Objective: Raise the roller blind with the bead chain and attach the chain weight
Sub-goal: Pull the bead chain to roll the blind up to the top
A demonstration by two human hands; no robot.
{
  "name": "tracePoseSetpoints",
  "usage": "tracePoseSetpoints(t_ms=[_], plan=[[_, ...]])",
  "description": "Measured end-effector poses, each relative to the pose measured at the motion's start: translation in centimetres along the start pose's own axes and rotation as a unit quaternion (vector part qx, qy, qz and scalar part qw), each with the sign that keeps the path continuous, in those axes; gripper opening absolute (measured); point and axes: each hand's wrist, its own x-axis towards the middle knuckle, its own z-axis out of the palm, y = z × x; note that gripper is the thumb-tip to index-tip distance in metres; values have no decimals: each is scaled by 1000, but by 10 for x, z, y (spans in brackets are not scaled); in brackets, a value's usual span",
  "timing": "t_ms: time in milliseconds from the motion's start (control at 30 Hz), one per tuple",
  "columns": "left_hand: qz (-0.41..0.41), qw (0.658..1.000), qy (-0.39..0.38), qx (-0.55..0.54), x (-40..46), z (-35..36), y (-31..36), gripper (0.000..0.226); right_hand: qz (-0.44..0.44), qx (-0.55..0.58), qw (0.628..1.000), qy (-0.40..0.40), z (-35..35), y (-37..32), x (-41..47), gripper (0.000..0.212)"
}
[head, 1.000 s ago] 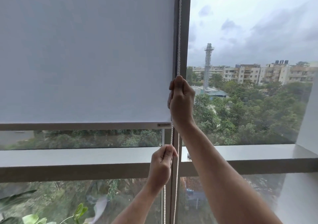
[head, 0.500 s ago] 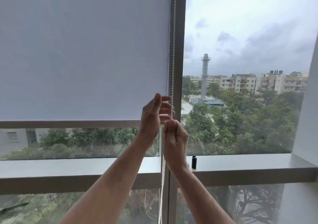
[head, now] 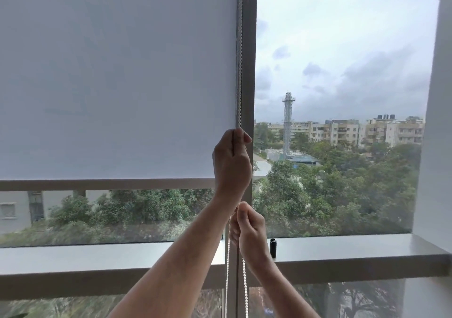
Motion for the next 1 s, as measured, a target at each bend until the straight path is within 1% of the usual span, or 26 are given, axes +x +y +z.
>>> tracePoseSetpoints(t_ms=[67, 100, 133, 233, 333, 433, 533, 600, 633, 700, 767, 833, 900, 933, 1000], plan=[[3, 1000, 4, 4, -2, -2, -3, 29, -2, -14, 1000, -21, -6, -2, 12, 71], [-1, 1000, 1, 6, -5, -4, -6, 29, 0, -17, 1000, -22, -9, -4, 18, 78], [-5, 1000, -4, 11, -11, -6, -10, 28, 2, -10, 1000, -20, -11, -8, 25, 79], [-19, 999, -10, 35, -35, -12, -25, 29, -14, -26, 999, -14, -11, -22, 44, 62], [-51, 998, -18, 22, -59, -20, -43, 33, -11, 12, 1000, 16, -4, -42, 65, 43], [-47, 997, -37, 43, -81, -35, -61, 32, -30, 24, 999, 13, 5, -69, 85, 33], [-58, 997, -46, 37, -93, -46, -71, 32, -47, 49, 998, -11, 18, -103, 105, 29], [-58, 996, -53, 31, -95, -47, -71, 32, -42, 43, 998, 9, 32, -121, 120, 28], [-54, 996, -58, 32, -95, -47, -70, 31, -43, 28, 998, 32, 39, -126, 126, 31], [-49, 996, -69, 24, -94, -46, -71, 30, -90, -25, 992, 83, 50, -127, 133, 36], [-62, 995, -81, 12, -90, -49, -74, 28, -153, -63, 980, 113, 53, -123, 130, 36], [-70, 992, -109, -4, -83, -55, -77, 29, -186, -73, 972, 125, 49, -119, 125, 34], [-57, 990, -125, 6, -75, -62, -80, 34, -200, -83, 968, 125, 44, -114, 118, 34], [-55, 991, -119, 11, -70, -64, -80, 36, -203, -81, 968, 121, 42, -110, 113, 33], [-82, 994, -75, 12, -54, -66, -78, 40, -198, -76, 971, 107, 42, -98, 100, 31]])
